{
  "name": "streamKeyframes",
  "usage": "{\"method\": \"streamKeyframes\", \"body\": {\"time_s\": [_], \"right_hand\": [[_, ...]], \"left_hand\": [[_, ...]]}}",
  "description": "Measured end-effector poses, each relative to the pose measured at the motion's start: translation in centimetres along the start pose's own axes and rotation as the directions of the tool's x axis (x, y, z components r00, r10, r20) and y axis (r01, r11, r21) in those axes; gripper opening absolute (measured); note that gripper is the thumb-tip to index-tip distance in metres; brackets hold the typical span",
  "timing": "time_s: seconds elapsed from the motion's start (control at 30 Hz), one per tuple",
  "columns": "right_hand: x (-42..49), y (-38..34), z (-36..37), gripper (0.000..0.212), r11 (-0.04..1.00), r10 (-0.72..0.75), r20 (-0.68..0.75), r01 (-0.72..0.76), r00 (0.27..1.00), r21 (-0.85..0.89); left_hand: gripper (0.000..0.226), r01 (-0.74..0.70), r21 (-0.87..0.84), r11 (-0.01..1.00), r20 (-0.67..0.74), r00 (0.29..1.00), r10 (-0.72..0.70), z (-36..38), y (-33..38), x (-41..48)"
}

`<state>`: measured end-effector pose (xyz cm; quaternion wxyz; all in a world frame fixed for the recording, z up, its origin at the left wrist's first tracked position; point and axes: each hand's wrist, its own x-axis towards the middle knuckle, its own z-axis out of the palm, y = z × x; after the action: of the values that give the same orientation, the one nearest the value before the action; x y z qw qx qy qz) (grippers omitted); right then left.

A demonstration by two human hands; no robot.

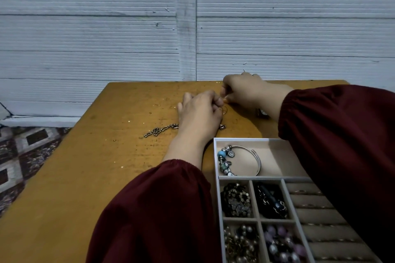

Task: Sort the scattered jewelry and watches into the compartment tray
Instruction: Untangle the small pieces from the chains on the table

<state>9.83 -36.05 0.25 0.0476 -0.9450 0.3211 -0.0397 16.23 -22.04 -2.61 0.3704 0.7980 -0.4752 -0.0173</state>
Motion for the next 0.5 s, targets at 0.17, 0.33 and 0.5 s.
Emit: {"method": "streamKeyframes", "body": {"time_s": [0.17,0.33,0.5], "right_hand": [[-1.3,-0.4,-0.1,0.014,0.999,-0.05,-0.14,0.052,0.989,0.012],[-3.2,-0.9,-0.7,0.015,0.996,-0.053,-0.219,0.066,0.974,0.055],[-6.5,-1.1,-1.5,0.013,0.987,-0.019,-0.321,0.07,0.947,0.147]], "left_hand": [[0.014,0.065,-0.161,0.985,-0.095,0.992,-0.081,0.1,-0.4,0.3],[0.018,0.076,-0.429,0.9,-0.087,0.988,-0.125,0.1,-0.7,-0.2],[0.023,0.054,-0.55,0.834,-0.127,0.981,-0.147,-0.9,0.4,-2.1]]}}
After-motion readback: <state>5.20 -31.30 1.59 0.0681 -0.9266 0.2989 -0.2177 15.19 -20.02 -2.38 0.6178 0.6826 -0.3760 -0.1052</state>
